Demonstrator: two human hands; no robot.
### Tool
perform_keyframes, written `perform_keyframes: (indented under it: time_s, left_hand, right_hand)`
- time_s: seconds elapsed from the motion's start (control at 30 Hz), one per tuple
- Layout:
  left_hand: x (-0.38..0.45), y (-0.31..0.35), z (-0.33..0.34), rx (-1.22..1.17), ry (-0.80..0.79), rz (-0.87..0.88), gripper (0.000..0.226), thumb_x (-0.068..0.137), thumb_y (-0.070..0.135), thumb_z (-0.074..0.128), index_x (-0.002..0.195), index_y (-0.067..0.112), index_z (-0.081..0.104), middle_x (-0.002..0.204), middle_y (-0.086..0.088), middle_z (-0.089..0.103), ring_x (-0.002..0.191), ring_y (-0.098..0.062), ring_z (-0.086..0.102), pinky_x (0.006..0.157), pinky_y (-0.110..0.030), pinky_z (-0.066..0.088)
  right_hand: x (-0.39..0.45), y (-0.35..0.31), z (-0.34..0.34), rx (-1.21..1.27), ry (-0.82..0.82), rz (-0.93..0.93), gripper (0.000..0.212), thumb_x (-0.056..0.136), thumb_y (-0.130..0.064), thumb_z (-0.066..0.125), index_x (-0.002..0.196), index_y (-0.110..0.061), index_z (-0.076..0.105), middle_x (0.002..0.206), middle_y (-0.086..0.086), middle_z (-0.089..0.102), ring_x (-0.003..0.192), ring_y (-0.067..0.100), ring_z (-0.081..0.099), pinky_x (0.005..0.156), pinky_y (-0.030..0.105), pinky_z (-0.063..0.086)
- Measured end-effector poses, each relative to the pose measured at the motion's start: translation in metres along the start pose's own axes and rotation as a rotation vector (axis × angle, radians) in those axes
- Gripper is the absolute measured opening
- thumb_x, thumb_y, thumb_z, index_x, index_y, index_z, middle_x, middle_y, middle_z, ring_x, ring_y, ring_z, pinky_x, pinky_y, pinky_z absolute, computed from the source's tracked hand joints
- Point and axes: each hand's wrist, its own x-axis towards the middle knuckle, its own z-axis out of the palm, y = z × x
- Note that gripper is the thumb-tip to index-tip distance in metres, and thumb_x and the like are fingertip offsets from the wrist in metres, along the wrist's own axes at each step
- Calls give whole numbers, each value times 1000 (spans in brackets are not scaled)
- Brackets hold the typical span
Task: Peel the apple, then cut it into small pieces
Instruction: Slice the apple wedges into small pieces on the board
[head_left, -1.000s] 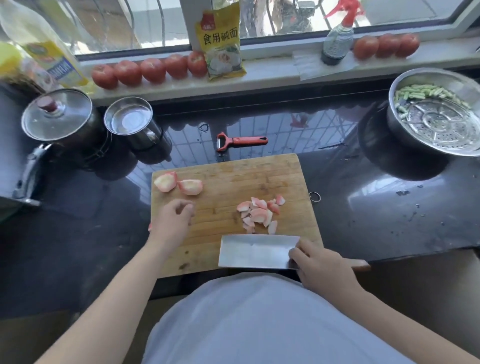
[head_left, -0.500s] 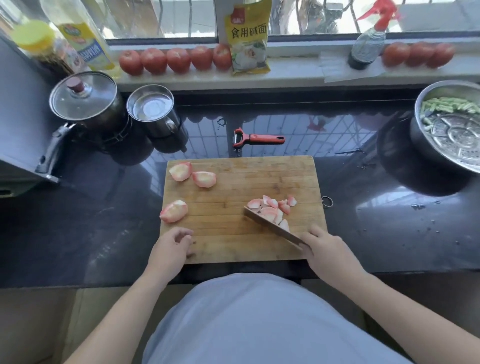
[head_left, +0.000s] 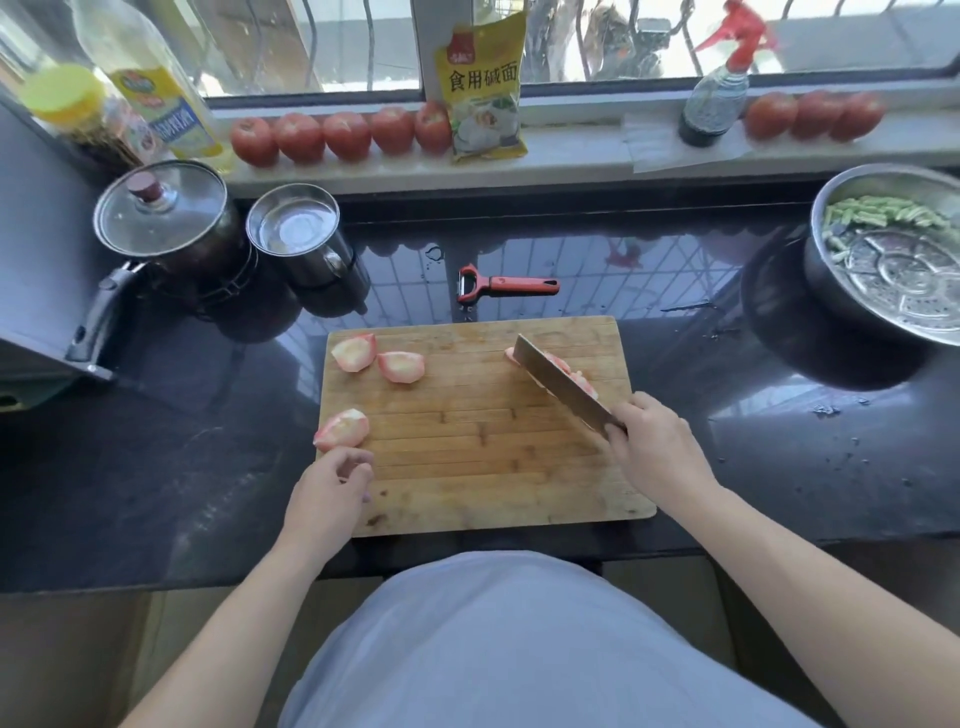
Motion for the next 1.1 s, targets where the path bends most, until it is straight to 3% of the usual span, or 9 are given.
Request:
perform_keyframes:
  time_s: [0.13, 0.3, 0.37, 0.4, 0.47, 0.6, 0.73, 0.9, 1.1]
  left_hand:
    - [0, 8, 5, -3, 10, 29, 18, 104, 22, 53, 111, 27, 69, 92, 0, 70, 82, -14, 68, 66, -32, 47]
    - [-7, 32, 11, -159, 199, 128, 23, 101, 17, 54, 96, 31, 71, 94, 6, 69, 90, -12, 66, 82, -39, 57]
    - [-11, 47, 20, -125, 205, 278, 23, 102, 16, 54, 98, 30, 72, 98, 16, 66, 95, -2, 61, 85, -28, 56]
    - [-13, 55, 29, -90, 142, 390, 24, 101, 12, 55, 100, 28, 73, 99, 20, 65, 95, 2, 59, 85, -21, 52]
    - [-12, 67, 57, 78, -48, 684, 28, 99, 6, 55, 103, 21, 78, 100, 14, 69, 96, 1, 57, 89, -26, 49]
    - [-9, 90, 109, 475, -367, 1045, 30, 100, 19, 50, 117, 22, 74, 118, 4, 67, 113, -18, 53, 97, -35, 45]
    - [-1, 121, 127, 603, -392, 1052, 33, 106, 23, 40, 130, 24, 63, 136, 4, 56, 127, -17, 43, 107, -37, 38]
    - [37, 152, 144, 670, -453, 869, 43, 106, 19, 39, 146, 22, 54, 153, 1, 47, 141, -25, 43, 118, -44, 37]
    - [68, 154, 127, 521, -335, 732, 57, 92, 0, 43, 141, 22, 61, 147, 2, 57, 136, -24, 50, 114, -43, 40]
  right_hand:
    - [-22, -16, 7, 74, 65, 9, 11, 91, -12, 59, 98, -16, 66, 86, -2, 51, 66, 31, 54, 60, 46, 53]
    - [-50, -7, 13, -308, 118, -273, 33, 61, 9, 70, 83, -13, 62, 82, 4, 51, 47, 26, 43, 40, 31, 36]
    - [-53, 4, 14, -405, 159, -271, 35, 55, 12, 67, 78, -12, 58, 77, 4, 47, 49, 24, 40, 41, 33, 35]
    - [-55, 7, 13, -428, 183, -265, 36, 54, 13, 67, 77, -12, 57, 75, 5, 46, 50, 23, 39, 42, 33, 34]
    - [-57, 11, 11, -448, 218, -253, 36, 53, 15, 68, 77, -11, 58, 74, 5, 46, 51, 23, 38, 43, 34, 35]
    - [-58, 12, 5, -475, 237, -231, 38, 53, 10, 72, 82, -12, 61, 76, 5, 48, 54, 22, 43, 45, 33, 38]
    - [-58, 7, -3, -514, 262, -235, 38, 49, 8, 73, 75, -14, 57, 73, 4, 48, 50, 21, 41, 46, 31, 29]
    - [-51, 2, -7, -508, 231, -210, 41, 42, 5, 75, 70, -16, 54, 71, 3, 47, 48, 20, 41, 49, 30, 21]
    - [-52, 5, 0, -435, 175, -181, 42, 42, 7, 74, 70, -15, 53, 71, 3, 46, 47, 21, 38, 45, 31, 23]
